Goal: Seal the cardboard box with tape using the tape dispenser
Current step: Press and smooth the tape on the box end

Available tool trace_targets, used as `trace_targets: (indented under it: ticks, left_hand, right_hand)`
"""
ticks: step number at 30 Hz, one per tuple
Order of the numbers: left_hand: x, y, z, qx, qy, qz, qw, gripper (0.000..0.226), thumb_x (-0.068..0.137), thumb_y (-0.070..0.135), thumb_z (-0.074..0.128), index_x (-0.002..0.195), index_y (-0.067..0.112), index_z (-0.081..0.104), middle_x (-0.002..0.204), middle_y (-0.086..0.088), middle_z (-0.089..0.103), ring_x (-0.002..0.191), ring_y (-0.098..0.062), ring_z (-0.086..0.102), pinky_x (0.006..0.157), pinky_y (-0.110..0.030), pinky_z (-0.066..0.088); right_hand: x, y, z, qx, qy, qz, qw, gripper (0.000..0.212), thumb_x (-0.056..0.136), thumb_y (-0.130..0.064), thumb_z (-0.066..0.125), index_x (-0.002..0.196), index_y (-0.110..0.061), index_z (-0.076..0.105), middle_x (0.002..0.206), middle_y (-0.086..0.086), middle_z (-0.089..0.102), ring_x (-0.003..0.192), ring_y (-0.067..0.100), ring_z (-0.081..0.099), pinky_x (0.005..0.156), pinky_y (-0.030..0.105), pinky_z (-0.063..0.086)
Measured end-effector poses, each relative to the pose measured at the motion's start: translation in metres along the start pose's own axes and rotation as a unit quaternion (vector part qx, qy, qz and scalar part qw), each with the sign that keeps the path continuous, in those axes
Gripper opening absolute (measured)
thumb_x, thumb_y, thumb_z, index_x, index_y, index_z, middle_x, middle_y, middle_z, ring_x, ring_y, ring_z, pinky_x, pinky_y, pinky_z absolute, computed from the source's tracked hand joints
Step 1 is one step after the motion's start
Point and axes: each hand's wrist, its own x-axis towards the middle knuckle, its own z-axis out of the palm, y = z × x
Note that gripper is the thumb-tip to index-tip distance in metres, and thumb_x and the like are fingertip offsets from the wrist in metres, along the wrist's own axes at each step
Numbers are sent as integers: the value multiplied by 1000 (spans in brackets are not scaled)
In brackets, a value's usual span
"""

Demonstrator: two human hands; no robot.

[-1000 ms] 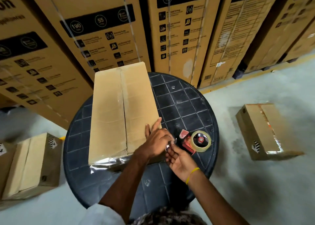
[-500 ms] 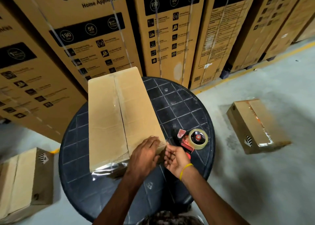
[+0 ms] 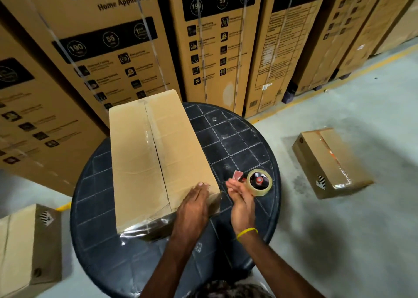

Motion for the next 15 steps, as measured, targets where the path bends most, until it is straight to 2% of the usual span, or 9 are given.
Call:
trace_targets:
  ticks: [2,3,4,6,8,10,12,13,15]
  left_hand:
    - [0,0,0,-5,0,-8,1000,42,87,4,62,130,0,64,131,-21,67,120,-35,66,105,-45,51]
    - [0,0,-1,-11,-2,-13,1000,42,89,10,53,129,0,65,131,-21,67,120,-35,65,105,-45,51]
    - [1,0,-1,-18,-4,-19,1000,45,88,11,50,129,-1,65,130,-21,67,120,-36,65,105,-45,51]
    - [2,1,-1,-27,-4,-26,999,46,83,0,61,128,-1,65,130,-22,67,120,-37,66,105,-44,50]
    - [3,2,0,-32,0,-28,999,50,79,-6,69,129,0,65,130,-21,68,120,-35,65,107,-41,48]
    - [3,4,-2,-35,7,-32,999,52,79,-6,70,129,1,64,130,-18,68,120,-33,65,108,-38,47]
    - [3,5,-5,-48,11,-32,998,53,79,-4,70,130,2,64,131,-18,68,122,-32,65,109,-36,45]
    - [3,6,-6,-56,13,-32,998,54,79,-4,70,132,2,64,133,-17,67,123,-31,64,110,-35,44]
    - [2,5,-5,-57,13,-34,998,57,76,-7,68,132,2,64,135,-17,66,126,-29,63,112,-35,44]
  right_hand:
    - [-5,-5,9,-10,-122,-19,992,61,74,-15,59,136,-15,63,132,-4,67,124,2,61,104,21,49]
    - [-7,-5,13,-42,-153,-28,987,72,71,-20,58,143,-18,57,137,-4,65,127,3,59,106,23,48]
    - [-9,-3,16,-89,-162,-42,982,79,69,-26,56,148,-21,53,136,-1,66,126,7,60,106,28,48]
    - [-8,-1,15,-187,-162,-68,967,79,71,-32,47,150,-27,49,119,9,74,111,21,67,101,38,50]
    - [-2,0,10,-276,-198,-22,940,68,71,-36,42,137,-30,61,108,2,76,105,29,64,94,34,40]
    - [3,-4,-1,-333,-223,62,914,50,69,-38,45,108,-32,74,93,-12,72,105,30,62,93,31,30]
    - [8,1,-16,-306,-183,80,931,24,73,-30,53,80,-32,76,66,-20,69,88,21,66,101,38,44]
    - [9,3,-23,-267,-144,80,950,22,74,-23,55,75,-33,74,65,-21,71,84,16,68,100,38,50]
    - [11,3,-33,-175,-68,56,981,27,70,-16,54,81,-29,76,81,-8,79,90,19,73,95,40,57]
